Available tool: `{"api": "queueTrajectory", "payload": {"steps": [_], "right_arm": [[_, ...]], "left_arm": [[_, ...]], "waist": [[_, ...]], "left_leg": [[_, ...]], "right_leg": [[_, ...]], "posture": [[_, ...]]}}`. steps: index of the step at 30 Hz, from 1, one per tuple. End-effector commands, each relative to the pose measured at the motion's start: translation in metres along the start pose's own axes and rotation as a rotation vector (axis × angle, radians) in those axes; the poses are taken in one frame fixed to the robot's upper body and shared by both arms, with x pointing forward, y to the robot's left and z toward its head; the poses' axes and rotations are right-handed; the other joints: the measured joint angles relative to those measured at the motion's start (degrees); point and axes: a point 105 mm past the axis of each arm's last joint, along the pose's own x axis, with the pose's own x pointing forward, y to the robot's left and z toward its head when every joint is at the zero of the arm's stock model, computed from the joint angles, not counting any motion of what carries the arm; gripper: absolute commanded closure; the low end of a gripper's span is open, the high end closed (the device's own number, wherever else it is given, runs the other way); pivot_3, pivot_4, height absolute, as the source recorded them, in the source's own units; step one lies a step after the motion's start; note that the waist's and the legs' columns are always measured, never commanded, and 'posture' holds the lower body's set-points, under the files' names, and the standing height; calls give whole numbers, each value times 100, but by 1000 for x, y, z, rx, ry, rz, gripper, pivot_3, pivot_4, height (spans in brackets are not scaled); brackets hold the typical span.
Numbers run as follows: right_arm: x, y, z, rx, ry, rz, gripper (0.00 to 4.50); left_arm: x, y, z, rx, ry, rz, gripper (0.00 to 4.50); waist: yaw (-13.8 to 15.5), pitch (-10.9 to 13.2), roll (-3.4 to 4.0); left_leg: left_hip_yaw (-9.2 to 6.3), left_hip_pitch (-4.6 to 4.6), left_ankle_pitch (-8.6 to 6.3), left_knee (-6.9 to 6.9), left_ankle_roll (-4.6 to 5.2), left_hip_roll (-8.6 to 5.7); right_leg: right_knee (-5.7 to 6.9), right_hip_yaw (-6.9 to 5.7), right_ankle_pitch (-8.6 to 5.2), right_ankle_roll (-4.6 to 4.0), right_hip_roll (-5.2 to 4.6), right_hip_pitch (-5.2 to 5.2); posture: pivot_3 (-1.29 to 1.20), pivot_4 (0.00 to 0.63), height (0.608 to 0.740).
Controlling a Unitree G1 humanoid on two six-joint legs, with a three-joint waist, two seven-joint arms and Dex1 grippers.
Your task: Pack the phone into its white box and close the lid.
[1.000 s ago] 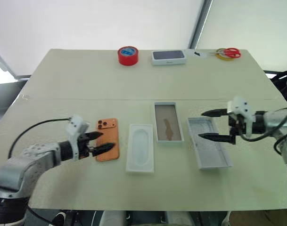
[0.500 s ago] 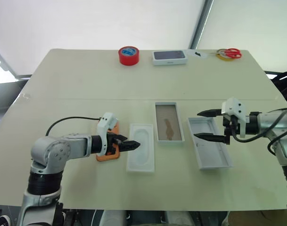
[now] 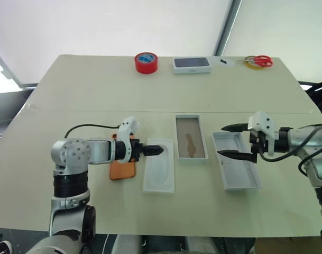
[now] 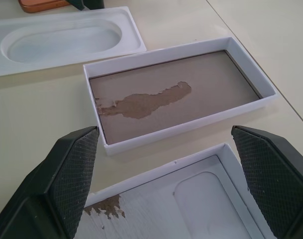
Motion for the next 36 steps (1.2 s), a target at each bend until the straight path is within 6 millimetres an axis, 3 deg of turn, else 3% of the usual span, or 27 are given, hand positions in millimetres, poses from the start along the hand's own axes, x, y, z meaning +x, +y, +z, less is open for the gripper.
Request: {"api": "queueTrajectory", "payload": {"steps": [1,3,8,18,22,27,30,34,36], "right_arm": [[0,-3,7,-32,-29,-17,14],[0,-3,7,-34,-29,-17,0],[0,-4,7,-35,-30,-24,0],[-1,-2,6,-32,-31,-24,0],[0,-1,7,-35,-32,-19,0],[3,5,12,-43,-51,10,0],[6,15,18,-41,-79,60,0],[29,66,12,-62,-70,275,0],[39,72,5,-89,-39,294,0]], "left_arm": [[2,6,-8,-24,45,20,246],[4,4,-8,-56,39,-8,836],[4,4,-7,-60,45,-4,3420],[2,8,-9,-128,24,-15,3420],[2,5,-12,-127,30,-31,4453],[1,8,-13,-145,22,-16,4453],[-4,10,-10,-153,6,-15,4453],[-22,4,17,-203,-174,-103,4453],[-26,3,20,-209,-204,-115,4453]], "waist": [[-2,0,0],[-1,0,0],[6,1,-1],[-3,1,-1],[3,1,-1],[0,1,-1],[-3,1,-2],[-8,2,-3],[-13,2,-3]], "left_leg": [[0,0,0,0,0,0],[0,0,0,0,0,0],[-1,-6,0,2,0,-2],[-3,-12,0,3,-1,-2],[-3,-12,0,3,-1,-3],[-5,-12,0,4,-1,-3],[-5,-12,0,3,-1,-3],[-10,-14,0,3,-2,-3],[-14,-14,0,3,-2,-2]], "right_leg": [[0,0,0,0,0,0],[0,0,0,0,0,0],[-1,0,0,0,-2,-5],[-1,-1,0,1,-2,-11],[-1,-2,0,1,-2,-10],[-2,-2,0,1,-2,-10],[-2,-3,0,1,-2,-10],[-4,-6,0,1,-1,-10],[-5,-8,0,2,-1,-8]], "posture": [[0,150,740],[0,150,740],[0,150,740],[0,150,740],[0,150,740],[0,150,740],[0,150,740],[0,150,740],[0,150,740]]}}
